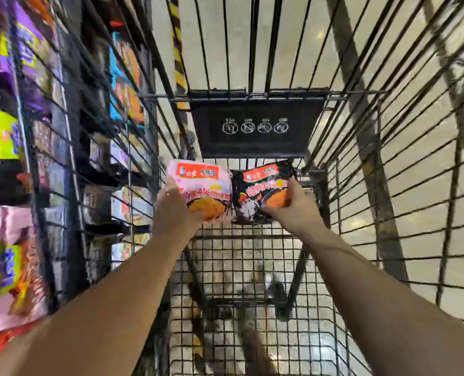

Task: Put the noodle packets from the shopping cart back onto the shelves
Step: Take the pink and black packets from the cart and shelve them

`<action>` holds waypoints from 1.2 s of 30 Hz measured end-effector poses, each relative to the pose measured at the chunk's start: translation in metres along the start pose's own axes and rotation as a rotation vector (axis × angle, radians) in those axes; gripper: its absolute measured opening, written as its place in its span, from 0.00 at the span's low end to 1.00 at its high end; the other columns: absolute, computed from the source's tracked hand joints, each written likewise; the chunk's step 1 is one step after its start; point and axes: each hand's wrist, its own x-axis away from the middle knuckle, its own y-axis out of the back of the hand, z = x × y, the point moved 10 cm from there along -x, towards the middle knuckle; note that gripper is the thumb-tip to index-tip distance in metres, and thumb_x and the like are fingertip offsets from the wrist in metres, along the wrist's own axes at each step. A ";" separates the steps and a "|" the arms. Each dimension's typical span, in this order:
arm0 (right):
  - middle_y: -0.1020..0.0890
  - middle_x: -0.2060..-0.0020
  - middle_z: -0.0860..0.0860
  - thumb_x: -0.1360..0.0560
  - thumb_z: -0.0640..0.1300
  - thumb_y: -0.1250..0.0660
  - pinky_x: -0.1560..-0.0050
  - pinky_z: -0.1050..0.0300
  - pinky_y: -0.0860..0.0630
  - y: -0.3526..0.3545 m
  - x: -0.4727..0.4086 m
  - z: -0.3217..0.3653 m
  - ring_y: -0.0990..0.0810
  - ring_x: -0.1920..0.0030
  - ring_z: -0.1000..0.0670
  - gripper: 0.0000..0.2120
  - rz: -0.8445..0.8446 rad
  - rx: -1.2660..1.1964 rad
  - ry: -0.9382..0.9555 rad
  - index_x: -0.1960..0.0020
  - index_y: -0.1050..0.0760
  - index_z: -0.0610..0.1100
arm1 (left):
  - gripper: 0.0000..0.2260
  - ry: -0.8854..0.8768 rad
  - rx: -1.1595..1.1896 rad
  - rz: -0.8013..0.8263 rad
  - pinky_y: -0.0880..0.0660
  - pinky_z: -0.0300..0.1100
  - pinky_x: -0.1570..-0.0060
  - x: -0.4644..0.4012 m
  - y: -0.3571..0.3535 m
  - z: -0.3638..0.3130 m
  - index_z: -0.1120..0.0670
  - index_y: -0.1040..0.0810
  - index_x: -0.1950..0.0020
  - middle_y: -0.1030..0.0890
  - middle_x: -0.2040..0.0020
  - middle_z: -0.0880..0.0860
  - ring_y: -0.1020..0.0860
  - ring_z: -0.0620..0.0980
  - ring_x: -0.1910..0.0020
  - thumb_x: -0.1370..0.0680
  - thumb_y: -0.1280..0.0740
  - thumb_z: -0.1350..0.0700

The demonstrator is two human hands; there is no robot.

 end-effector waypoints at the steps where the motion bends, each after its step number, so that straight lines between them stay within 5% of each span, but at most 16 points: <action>1: 0.32 0.29 0.40 0.33 0.60 0.21 0.26 0.48 0.33 -0.003 -0.004 -0.002 0.29 0.30 0.38 0.50 -0.009 -0.026 -0.011 0.19 0.44 0.52 | 0.45 0.008 -0.005 -0.011 0.23 0.43 0.47 -0.002 -0.003 0.004 0.52 0.33 0.30 0.23 0.46 0.49 0.22 0.49 0.45 0.41 0.22 0.37; 6: 0.25 0.33 0.42 0.50 0.57 0.15 0.29 0.43 0.28 -0.009 -0.031 -0.011 0.24 0.33 0.41 0.66 -0.085 -0.185 -0.020 0.21 0.48 0.50 | 0.50 0.093 0.022 -0.016 0.19 0.52 0.47 -0.010 -0.015 0.016 0.46 0.41 0.28 0.23 0.44 0.49 0.21 0.52 0.43 0.42 0.17 0.42; 8: 0.25 0.33 0.43 0.50 0.55 0.13 0.28 0.44 0.29 -0.014 -0.039 -0.015 0.25 0.31 0.40 0.67 -0.047 -0.184 -0.056 0.21 0.47 0.48 | 0.46 0.093 0.018 0.004 0.22 0.45 0.47 -0.013 -0.020 0.018 0.50 0.38 0.29 0.22 0.44 0.48 0.22 0.50 0.42 0.39 0.16 0.47; 12: 0.22 0.37 0.46 0.70 0.70 0.19 0.32 0.42 0.25 -0.012 -0.043 -0.014 0.23 0.34 0.42 0.74 -0.065 -0.175 -0.059 0.28 0.38 0.49 | 0.47 0.068 0.013 0.028 0.23 0.42 0.47 -0.012 -0.022 0.011 0.52 0.36 0.27 0.21 0.43 0.49 0.20 0.50 0.43 0.40 0.15 0.46; 14: 0.25 0.35 0.44 0.58 0.63 0.13 0.32 0.40 0.26 -0.007 -0.027 -0.004 0.25 0.33 0.41 0.63 -0.072 -0.138 -0.066 0.30 0.37 0.47 | 0.54 0.111 0.026 0.036 0.22 0.47 0.45 -0.006 -0.023 0.012 0.54 0.42 0.24 0.22 0.42 0.50 0.22 0.51 0.43 0.41 0.15 0.46; 17: 0.31 0.31 0.42 0.42 0.50 0.13 0.27 0.41 0.31 0.003 -0.009 0.002 0.30 0.30 0.40 0.55 -0.137 -0.120 -0.055 0.26 0.41 0.42 | 0.65 0.118 0.030 -0.003 0.19 0.53 0.46 -0.004 -0.025 0.022 0.49 0.41 0.23 0.22 0.40 0.49 0.20 0.51 0.42 0.54 0.20 0.28; 21: 0.35 0.27 0.42 0.39 0.50 0.14 0.30 0.46 0.30 0.002 0.001 -0.005 0.31 0.28 0.41 0.55 -0.158 -0.165 -0.070 0.23 0.42 0.40 | 0.42 0.057 0.021 0.046 0.20 0.49 0.45 0.013 -0.019 0.006 0.52 0.27 0.33 0.19 0.45 0.49 0.19 0.50 0.46 0.41 0.17 0.37; 25: 0.34 0.27 0.41 0.36 0.51 0.15 0.33 0.44 0.27 -0.004 0.012 -0.006 0.29 0.29 0.38 0.50 -0.120 -0.177 -0.077 0.25 0.41 0.42 | 0.33 0.038 0.065 0.039 0.23 0.43 0.53 0.019 -0.016 0.000 0.53 0.25 0.41 0.20 0.50 0.49 0.20 0.50 0.50 0.38 0.17 0.42; 27: 0.29 0.33 0.42 0.35 0.49 0.16 0.45 0.54 0.20 -0.007 0.014 -0.007 0.24 0.35 0.39 0.42 -0.134 -0.193 -0.038 0.31 0.37 0.44 | 0.31 0.051 0.086 0.043 0.22 0.44 0.52 0.022 -0.016 -0.002 0.54 0.28 0.42 0.20 0.50 0.51 0.20 0.51 0.50 0.36 0.16 0.46; 29: 0.24 0.41 0.45 0.35 0.47 0.16 0.63 0.66 0.23 -0.006 0.018 -0.003 0.20 0.45 0.44 0.35 -0.156 -0.199 0.024 0.38 0.34 0.45 | 0.33 0.039 0.103 0.034 0.22 0.43 0.53 0.026 -0.011 -0.009 0.57 0.28 0.39 0.19 0.48 0.52 0.19 0.53 0.48 0.36 0.16 0.49; 33: 0.21 0.44 0.47 0.37 0.49 0.15 0.43 0.44 0.19 0.001 0.030 0.003 0.19 0.45 0.45 0.36 -0.189 -0.207 0.074 0.39 0.33 0.47 | 0.34 -0.011 0.212 0.009 0.26 0.41 0.57 0.040 0.006 -0.023 0.52 0.37 0.42 0.21 0.49 0.51 0.20 0.52 0.49 0.35 0.16 0.56; 36: 0.20 0.41 0.48 0.38 0.48 0.15 0.44 0.47 0.17 0.015 0.044 0.009 0.18 0.43 0.46 0.37 -0.206 -0.261 0.110 0.38 0.33 0.49 | 0.30 -0.091 0.235 -0.056 0.22 0.47 0.53 0.059 0.031 -0.041 0.53 0.33 0.41 0.20 0.46 0.56 0.19 0.58 0.47 0.33 0.17 0.55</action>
